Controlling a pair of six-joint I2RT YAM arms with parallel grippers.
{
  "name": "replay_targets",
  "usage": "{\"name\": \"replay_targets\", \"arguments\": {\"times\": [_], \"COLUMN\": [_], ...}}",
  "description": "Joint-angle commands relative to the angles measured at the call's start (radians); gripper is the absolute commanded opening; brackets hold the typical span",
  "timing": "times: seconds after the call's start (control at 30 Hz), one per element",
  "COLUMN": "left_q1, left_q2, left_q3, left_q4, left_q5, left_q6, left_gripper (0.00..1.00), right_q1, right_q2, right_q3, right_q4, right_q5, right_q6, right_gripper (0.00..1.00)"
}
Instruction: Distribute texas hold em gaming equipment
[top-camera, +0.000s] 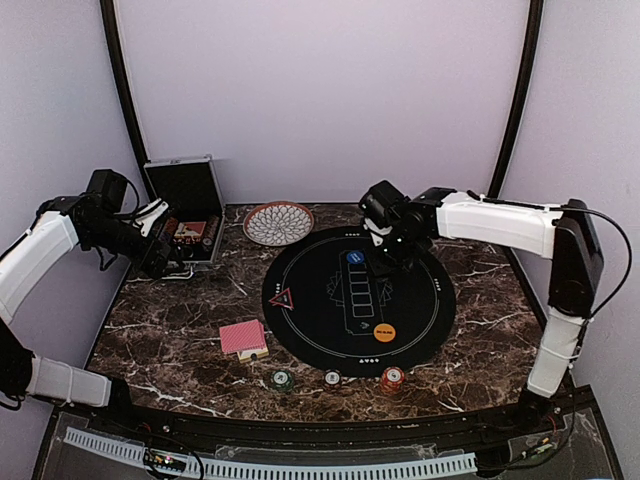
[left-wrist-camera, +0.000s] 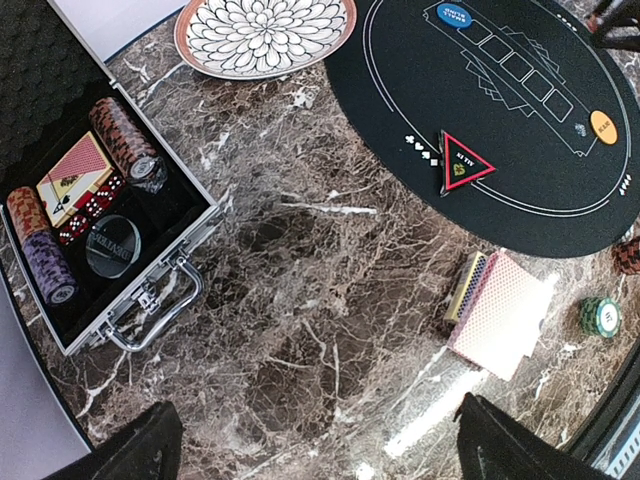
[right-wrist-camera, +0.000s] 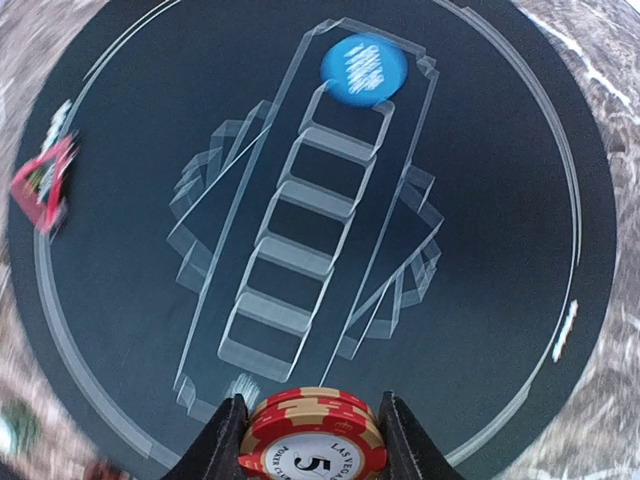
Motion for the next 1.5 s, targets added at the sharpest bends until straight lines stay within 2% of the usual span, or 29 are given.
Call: {"name": "replay_targets", "arguments": {"times": [0.0,0.27,0.5,1.1,1.17,1.27,1.47], "left_q1": [-0.007,-0.012,-0.014,-0.014,-0.014,-0.014,-0.015], "left_q2": [-0.002,-0.012,-0.006,-0.005,-0.004,-0.003,-0.002], "left_q3": [0.029,0.027,0.028,0.034,0.038,0.040,0.043], "left_q4": [-0.046,-0.045,-0.042,-0.046,-0.047,-0.049,-0.053], "left_q5": [0.011,0.014,0.014,0.011,0.009,0.007,0.010], "left_q6": [0.011,0.014,0.017,0.022,0.022,0.024,0.022], "left_gripper": [0.99,0.99,0.99,0.99,0.99,0.99,0.99], "right_q1": [-0.099,-0.172,-0.214,-0.257,-0.259,-0.259,-0.259], "right_q2": [0.129,0.365,0.492,0.585,0.588,0.582,0.558], "right_q3": [0.111,0.294,0.415,0.466,0.470,0.460,0.452], "right_q4": [0.109,0.134,0.118,0.117,0.113,0.113,0.117], "right_q5": [-0.016,-0.040,-0.067,-0.057,-0.061,-0.059,-0.056], "right_q6": [-0.041,-0.065,-0.064,-0.073,-0.075,-0.078,-0.081], "right_gripper": [0.14,0.13,0.13,0.16,0.22,0.36,0.54]}}
